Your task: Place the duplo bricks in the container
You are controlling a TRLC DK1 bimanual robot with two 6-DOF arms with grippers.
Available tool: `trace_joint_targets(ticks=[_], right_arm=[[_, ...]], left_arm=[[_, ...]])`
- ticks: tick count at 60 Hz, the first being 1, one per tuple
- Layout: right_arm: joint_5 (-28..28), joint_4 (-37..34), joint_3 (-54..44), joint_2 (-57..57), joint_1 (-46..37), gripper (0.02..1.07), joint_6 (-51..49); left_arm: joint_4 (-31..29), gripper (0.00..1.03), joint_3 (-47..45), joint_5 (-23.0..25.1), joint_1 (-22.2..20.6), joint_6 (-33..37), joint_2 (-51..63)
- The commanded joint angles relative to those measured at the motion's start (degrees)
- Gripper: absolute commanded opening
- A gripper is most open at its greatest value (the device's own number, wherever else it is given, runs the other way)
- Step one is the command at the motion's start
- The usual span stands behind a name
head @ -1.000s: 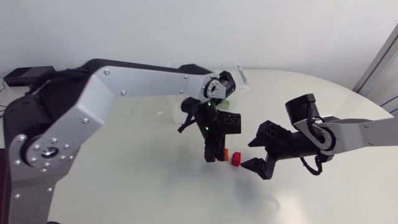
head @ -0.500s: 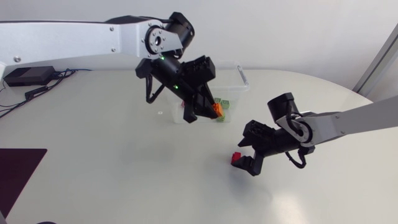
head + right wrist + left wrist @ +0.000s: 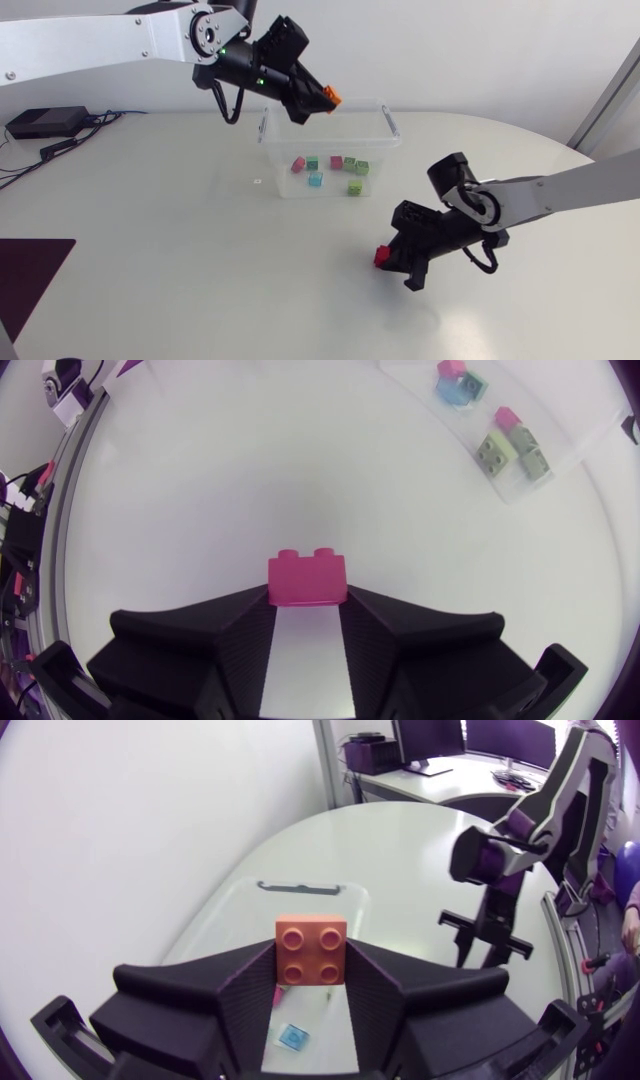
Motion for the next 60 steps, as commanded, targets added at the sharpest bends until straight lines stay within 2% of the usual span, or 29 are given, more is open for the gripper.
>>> trace_joint_targets(ticks=[1,10,15,18,19,23,27,35,48,60], right_arm=[[-0.4,-2.5,-0.1,-5.7,-0.7,0.22,-1.1],[-0.4,-5.9,1.7,-12.5,-1.0,0.22,1.0],[-0.4,-6.8,3.2,-15.2,-1.0,0.22,2.8],[-0.4,-6.8,4.3,-16.2,-1.0,0.22,4.1],[-0.4,-6.8,5.1,-16.5,-1.0,0.22,4.9],[-0.3,-6.6,6.9,-16.9,-1.1,0.22,6.7],[0.2,-5.5,9.9,-16.9,-1.2,0.22,10.0],[2.1,-0.6,14.4,-15.4,-1.2,0.23,15.5],[4.7,2.8,22.9,-9.6,-0.4,0.23,20.6],[8.5,7.2,29.0,-2.7,0.8,0.24,23.4]], left_arm=[[3.4,0.25,4.0,-2.6,1.3,-6.3,5.1],[3.4,0.27,8.5,-7.7,1.9,-7.2,10.8],[3.4,0.41,11.0,-10.5,2.7,-8.4,13.6],[2.4,0.56,12.7,-11.1,3.3,-9.0,15.1],[1.4,0.69,13.7,-11.9,3.5,-9.0,15.9],[0.0,1.01,14.6,-13.3,3.7,-9.0,16.3],[-1.8,1.00,14.6,-13.6,4.0,-9.6,14.8],[-4.8,1.00,13.7,-17.3,4.0,-11.6,10.1],[-4.8,1.00,5.2,-24.0,2.8,-14.3,-1.8],[-4.8,1.00,-2.7,-26.3,3.3,-17.2,-12.1]])
